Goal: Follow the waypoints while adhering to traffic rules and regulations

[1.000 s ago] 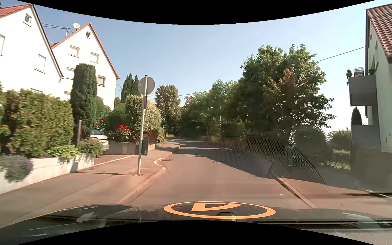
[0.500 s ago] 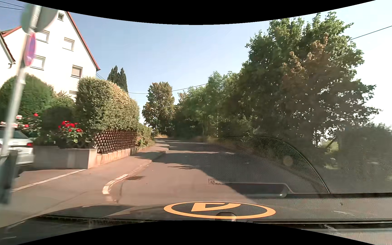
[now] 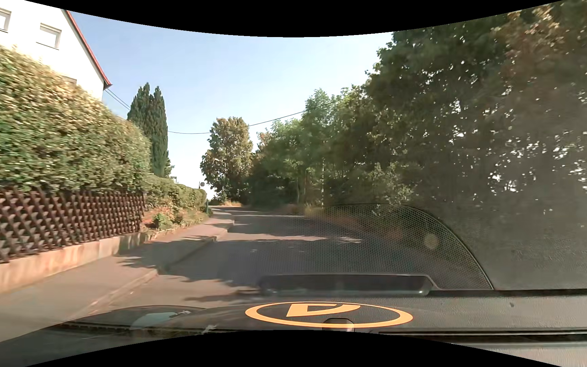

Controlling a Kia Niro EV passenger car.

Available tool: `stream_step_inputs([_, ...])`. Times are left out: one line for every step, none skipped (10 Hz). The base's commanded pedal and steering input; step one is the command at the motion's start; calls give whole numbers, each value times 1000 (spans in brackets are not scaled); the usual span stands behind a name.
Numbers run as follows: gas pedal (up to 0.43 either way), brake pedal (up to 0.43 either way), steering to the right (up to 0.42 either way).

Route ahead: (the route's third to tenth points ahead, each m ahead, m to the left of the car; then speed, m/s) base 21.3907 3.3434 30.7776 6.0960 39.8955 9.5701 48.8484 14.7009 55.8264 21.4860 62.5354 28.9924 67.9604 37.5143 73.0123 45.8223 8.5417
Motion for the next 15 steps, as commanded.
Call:
stream_step_inputs([228,0,14])
stream_step_inputs([228,0,12])
stream_step_inputs([228,0,11])
stream_step_inputs([228,0,6])
stream_step_inputs([228,0,-1])
stream_step_inputs([228,0,-14])
stream_step_inputs([228,0,-29])
stream_step_inputs([228,0,-39])
stream_step_inputs([228,0,-43])
stream_step_inputs([228,0,-48])
stream_step_inputs([228,0,-54])
stream_step_inputs([228,0,-60])
stream_step_inputs([228,0,-67])
stream_step_inputs([228,0,-71])
stream_step_inputs([228,0,-75])
